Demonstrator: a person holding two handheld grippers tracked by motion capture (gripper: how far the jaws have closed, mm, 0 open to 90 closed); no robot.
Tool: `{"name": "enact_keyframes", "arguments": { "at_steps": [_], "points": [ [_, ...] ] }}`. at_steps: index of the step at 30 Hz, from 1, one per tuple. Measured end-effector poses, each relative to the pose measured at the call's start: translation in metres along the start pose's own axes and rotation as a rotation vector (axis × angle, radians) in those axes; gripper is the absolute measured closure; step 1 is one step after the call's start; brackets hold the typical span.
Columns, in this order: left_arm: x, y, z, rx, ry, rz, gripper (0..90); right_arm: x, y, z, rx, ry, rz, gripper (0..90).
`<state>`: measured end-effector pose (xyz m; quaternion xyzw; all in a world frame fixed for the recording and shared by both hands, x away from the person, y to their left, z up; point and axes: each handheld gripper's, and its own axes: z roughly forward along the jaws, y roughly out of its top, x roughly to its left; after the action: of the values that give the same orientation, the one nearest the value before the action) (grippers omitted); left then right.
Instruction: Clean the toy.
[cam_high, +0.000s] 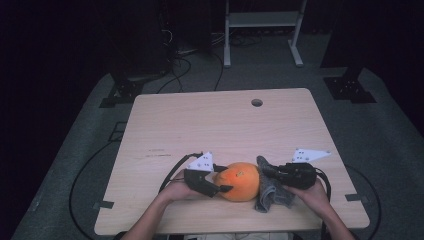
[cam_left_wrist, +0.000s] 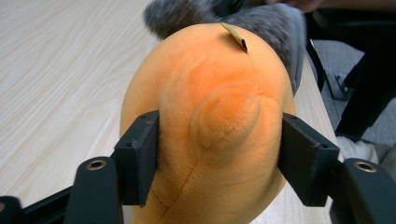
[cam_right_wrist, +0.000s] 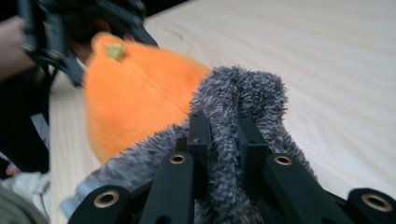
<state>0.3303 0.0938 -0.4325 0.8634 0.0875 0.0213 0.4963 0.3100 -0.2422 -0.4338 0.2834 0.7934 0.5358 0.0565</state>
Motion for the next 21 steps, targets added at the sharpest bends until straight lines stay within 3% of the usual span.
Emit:
{"name": "enact_keyframes", "arguments": {
  "at_steps": [2, 3, 4, 7, 8, 9, 11, 12, 13, 16, 17, 19, 21],
  "points": [
    [0.003, 0.002, 0.001, -0.021, 0.008, -0.043, 38.2, 0.013, 0.016, -0.001, -0.081, 0.043, -0.030, 78.2],
    [0.003, 0.002, 0.001, -0.021, 0.008, -0.043, 38.9, 0.013, 0.016, -0.001, -0.081, 0.043, -0.030, 78.2],
    [0.001, 0.005, 0.004, -0.020, 0.005, -0.023, 39.4, 0.026, 0.027, 0.005, -0.107, 0.082, -0.066, 78.3],
    [-0.001, 0.005, 0.005, -0.016, 0.012, -0.007, 39.8, 0.036, 0.035, 0.014, -0.092, 0.093, -0.105, 78.2],
    [0.000, 0.004, 0.004, -0.014, 0.010, -0.015, 39.5, 0.039, 0.035, 0.023, -0.047, 0.075, -0.133, 78.3],
    [0.000, 0.004, 0.004, -0.014, 0.010, -0.015, 38.0, 0.039, 0.035, 0.023, -0.047, 0.075, -0.133, 78.3],
    [0.000, 0.002, 0.004, -0.032, -0.002, -0.013, 26.6, 0.036, 0.030, 0.026, -0.033, 0.071, -0.126, 78.4],
    [0.001, 0.002, 0.005, -0.044, -0.025, -0.031, 26.6, 0.035, 0.029, 0.025, -0.028, 0.068, -0.124, 78.4],
    [0.002, 0.001, 0.006, -0.050, -0.058, -0.028, 18.0, 0.033, 0.024, 0.023, -0.031, 0.066, -0.110, 78.4],
    [0.003, 0.001, 0.007, -0.049, -0.054, -0.027, 11.2, 0.032, 0.020, 0.020, -0.039, 0.064, -0.105, 78.4],
    [0.003, 0.000, 0.010, -0.043, -0.048, -0.021, 11.1, 0.031, 0.019, 0.019, -0.043, 0.063, -0.102, 78.4],
    [0.000, -0.002, 0.017, -0.024, -0.020, 0.030, 14.1, 0.030, 0.019, 0.020, -0.049, 0.063, -0.103, 78.4],
    [0.000, 0.000, 0.014, -0.026, 0.010, 0.053, 26.4, 0.029, 0.020, 0.020, -0.042, 0.058, -0.110, 78.4]
  ]
}}
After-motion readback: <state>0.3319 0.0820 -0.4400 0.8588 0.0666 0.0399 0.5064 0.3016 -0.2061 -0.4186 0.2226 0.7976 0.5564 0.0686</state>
